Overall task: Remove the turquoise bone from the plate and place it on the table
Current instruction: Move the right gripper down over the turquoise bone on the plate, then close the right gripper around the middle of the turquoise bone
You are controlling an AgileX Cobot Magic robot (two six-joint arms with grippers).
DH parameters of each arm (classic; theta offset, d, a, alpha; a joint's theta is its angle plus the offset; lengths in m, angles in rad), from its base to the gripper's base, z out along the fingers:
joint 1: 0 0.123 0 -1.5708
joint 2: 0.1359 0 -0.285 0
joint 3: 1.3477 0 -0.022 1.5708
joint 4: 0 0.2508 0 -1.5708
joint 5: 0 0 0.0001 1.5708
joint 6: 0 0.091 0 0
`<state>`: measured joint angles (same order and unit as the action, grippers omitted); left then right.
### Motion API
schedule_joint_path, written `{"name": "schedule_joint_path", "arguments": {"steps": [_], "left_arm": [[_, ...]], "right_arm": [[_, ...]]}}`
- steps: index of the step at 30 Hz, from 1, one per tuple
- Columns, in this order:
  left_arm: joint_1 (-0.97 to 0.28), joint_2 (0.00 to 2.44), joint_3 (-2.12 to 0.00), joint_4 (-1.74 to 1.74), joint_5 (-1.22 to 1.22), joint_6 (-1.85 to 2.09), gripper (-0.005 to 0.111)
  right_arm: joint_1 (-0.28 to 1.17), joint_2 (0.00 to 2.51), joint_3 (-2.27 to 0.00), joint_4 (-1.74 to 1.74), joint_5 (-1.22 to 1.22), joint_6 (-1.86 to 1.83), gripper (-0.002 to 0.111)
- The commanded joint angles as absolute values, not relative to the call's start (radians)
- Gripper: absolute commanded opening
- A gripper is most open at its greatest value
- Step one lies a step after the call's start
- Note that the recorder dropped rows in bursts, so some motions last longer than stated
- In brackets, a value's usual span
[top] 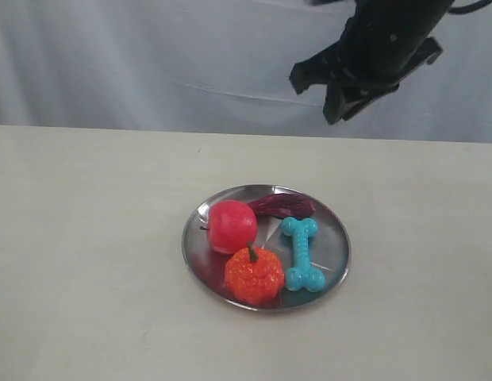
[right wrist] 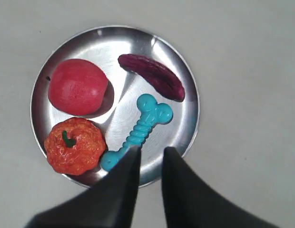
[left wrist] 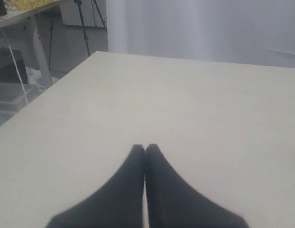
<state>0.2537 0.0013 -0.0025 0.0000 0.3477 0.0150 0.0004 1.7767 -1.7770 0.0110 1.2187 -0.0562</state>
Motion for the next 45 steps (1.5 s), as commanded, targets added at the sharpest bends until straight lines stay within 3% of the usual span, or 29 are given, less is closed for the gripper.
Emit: {"name": "schedule_joint_path", "arguments": {"steps": [1, 3, 9, 22, 31, 45], "left_arm": [[0.256, 0.0, 0.0, 0.0, 0.342, 0.011, 0.0], [0.256, 0.0, 0.0, 0.0, 0.342, 0.011, 0.0], [0.256, 0.0, 0.0, 0.0, 0.342, 0.011, 0.0], [0.256, 0.0, 0.0, 0.0, 0.342, 0.011, 0.0], [0.256, 0.0, 0.0, 0.0, 0.342, 0.011, 0.0], [0.256, 0.0, 0.0, 0.0, 0.342, 0.011, 0.0]], "right_arm": [[0.002, 1.865, -1.777, 0.018, 1.221, -0.068, 0.048], [0.002, 1.895, -1.777, 0.021, 1.221, -0.068, 0.054], [0.002, 1.986, -1.777, 0.026, 1.221, -0.027, 0.045], [0.002, 2.111, -1.715, 0.062, 1.214, -0.023, 0.045], [0.002, 2.111, -1.566, 0.062, 1.03, -0.027, 0.045], [0.004, 2.113, -1.557, 0.107, 0.943, -0.043, 0.045]]}}
